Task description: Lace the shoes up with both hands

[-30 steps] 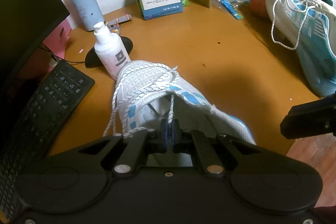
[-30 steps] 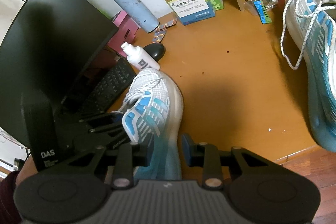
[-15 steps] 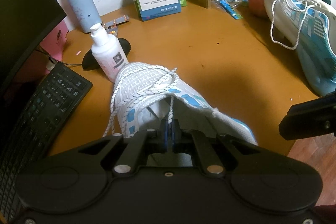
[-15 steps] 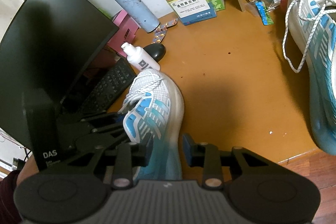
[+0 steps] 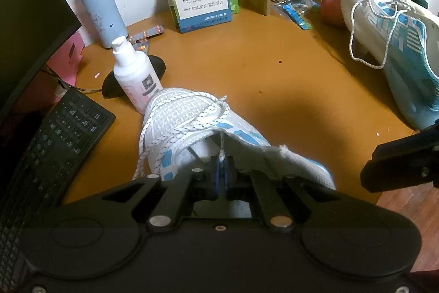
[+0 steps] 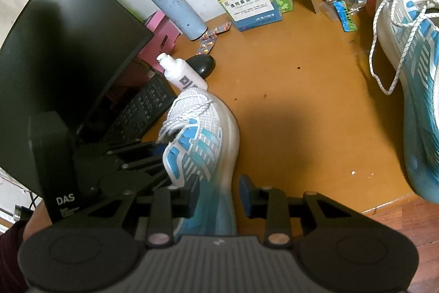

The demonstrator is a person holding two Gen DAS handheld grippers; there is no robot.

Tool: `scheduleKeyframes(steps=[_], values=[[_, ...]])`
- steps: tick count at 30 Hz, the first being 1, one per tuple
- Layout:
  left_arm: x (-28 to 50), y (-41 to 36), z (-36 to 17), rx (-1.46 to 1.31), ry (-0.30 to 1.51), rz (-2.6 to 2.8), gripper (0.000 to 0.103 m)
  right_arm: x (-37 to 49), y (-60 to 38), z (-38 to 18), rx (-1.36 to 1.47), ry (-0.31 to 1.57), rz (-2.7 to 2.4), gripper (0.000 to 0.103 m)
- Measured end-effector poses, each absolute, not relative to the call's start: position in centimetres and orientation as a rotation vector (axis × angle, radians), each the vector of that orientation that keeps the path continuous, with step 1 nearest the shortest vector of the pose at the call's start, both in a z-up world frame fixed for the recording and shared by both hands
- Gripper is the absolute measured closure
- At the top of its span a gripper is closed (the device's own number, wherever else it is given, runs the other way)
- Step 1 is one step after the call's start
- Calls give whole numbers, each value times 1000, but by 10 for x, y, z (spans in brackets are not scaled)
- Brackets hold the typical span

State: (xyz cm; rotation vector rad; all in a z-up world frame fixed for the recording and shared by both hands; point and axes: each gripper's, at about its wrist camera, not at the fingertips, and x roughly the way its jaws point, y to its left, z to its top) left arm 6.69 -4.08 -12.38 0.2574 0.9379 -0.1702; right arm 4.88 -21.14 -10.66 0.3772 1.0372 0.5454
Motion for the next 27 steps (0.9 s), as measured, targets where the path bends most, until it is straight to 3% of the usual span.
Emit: scheduleKeyframes(steps=[27], values=[[67,-46,-122,326,984,-158,102,51,-209,-108,368,1044,551,69]])
